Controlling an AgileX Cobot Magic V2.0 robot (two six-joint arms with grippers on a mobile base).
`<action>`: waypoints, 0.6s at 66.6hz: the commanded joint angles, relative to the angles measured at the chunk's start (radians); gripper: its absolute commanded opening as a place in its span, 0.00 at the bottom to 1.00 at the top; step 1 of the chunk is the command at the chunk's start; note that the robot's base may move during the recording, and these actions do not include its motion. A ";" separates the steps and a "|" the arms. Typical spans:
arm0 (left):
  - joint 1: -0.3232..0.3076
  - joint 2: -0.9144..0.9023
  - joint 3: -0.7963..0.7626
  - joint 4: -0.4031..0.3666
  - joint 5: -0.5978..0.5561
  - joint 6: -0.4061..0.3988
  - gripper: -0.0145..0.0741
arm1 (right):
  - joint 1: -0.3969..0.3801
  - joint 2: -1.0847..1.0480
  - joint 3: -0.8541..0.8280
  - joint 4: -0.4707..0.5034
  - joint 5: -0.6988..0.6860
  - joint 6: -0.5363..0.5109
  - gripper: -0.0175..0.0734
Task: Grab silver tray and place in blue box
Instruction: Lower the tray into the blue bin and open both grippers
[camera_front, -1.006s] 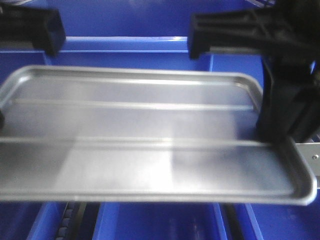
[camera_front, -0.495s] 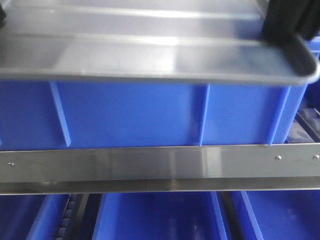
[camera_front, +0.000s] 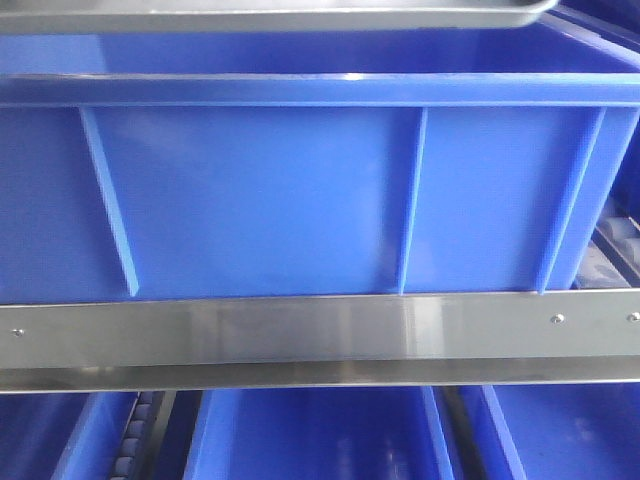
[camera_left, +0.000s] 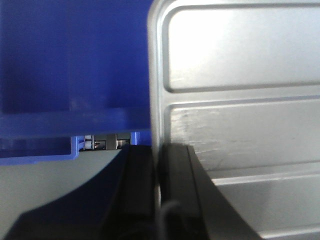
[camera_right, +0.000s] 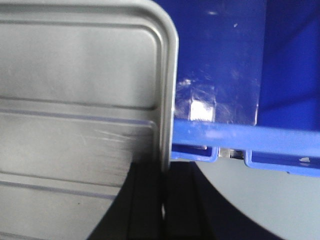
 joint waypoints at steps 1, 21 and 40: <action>0.038 0.000 -0.054 -0.147 -0.229 0.083 0.16 | -0.020 0.009 -0.063 0.105 -0.237 -0.063 0.27; 0.170 0.120 -0.166 -0.281 -0.269 0.288 0.16 | -0.127 0.130 -0.209 0.190 -0.258 -0.181 0.27; 0.318 0.239 -0.274 -0.431 -0.315 0.458 0.16 | -0.236 0.239 -0.316 0.259 -0.260 -0.263 0.27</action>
